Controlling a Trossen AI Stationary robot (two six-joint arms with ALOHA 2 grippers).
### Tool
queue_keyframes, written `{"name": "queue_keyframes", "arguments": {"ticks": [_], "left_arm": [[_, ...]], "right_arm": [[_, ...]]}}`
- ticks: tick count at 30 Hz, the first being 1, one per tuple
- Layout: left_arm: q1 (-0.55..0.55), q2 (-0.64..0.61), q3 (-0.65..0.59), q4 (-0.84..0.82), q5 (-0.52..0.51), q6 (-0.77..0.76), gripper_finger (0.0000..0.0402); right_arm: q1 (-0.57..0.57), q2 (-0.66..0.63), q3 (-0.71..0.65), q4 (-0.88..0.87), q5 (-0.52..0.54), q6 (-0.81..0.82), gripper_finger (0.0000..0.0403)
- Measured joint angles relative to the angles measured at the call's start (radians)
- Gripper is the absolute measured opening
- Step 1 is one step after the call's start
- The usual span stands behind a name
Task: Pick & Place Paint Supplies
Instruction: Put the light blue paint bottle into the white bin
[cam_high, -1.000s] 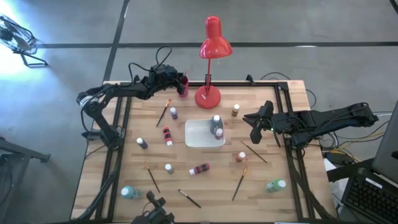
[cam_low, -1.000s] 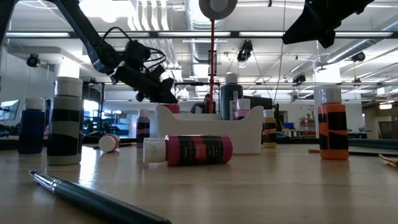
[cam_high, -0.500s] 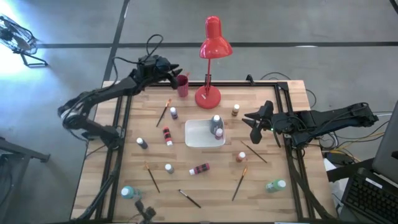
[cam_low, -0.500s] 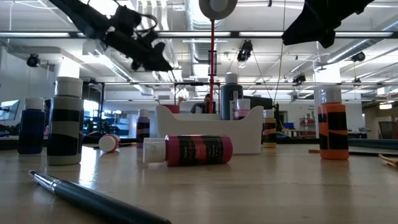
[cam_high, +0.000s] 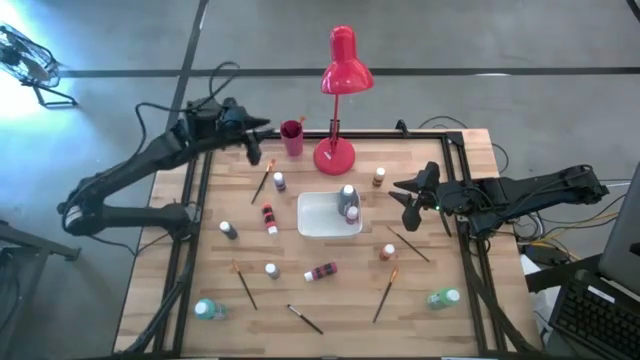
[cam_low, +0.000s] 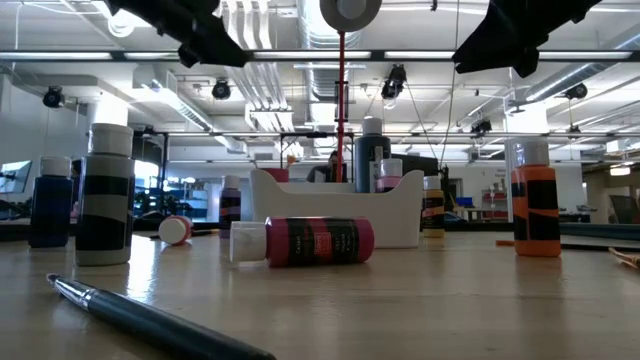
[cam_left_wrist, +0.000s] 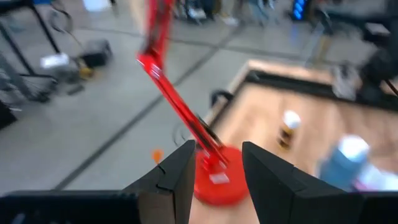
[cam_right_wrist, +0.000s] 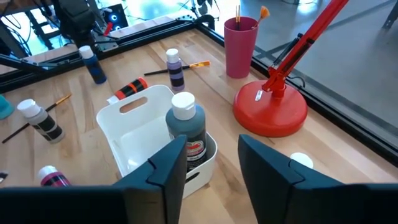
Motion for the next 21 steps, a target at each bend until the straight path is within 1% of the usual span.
{"name": "queue_keyframes", "arguments": {"ticks": [5, 8, 11, 17, 21], "left_arm": [[-0.111, -0.017, -0.001, -0.192, 0.0, 0.0, 0.0138], [-0.177, -0.007, -0.003, -0.273, -0.001, -0.013, 0.0138], [-0.232, -0.002, -0.037, -0.294, -0.028, -0.04, 0.0138], [-0.299, -0.003, -0.137, -0.293, -0.166, -0.146, 0.0138], [-0.343, -0.006, -0.17, -0.322, -0.186, -0.218, 0.0138]], "right_arm": [[0.0, 0.0, 0.0, 0.011, 0.003, -0.048, 0.015], [0.0, 0.0, 0.0, 0.014, 0.028, -0.048, 0.0154], [0.0, 0.0, 0.0, 0.02, 0.031, -0.049, 0.0159], [0.0, 0.0, 0.0, 0.023, 0.031, -0.049, 0.0167], [0.0, 0.001, 0.0, 0.022, 0.028, -0.049, 0.0172]]}}
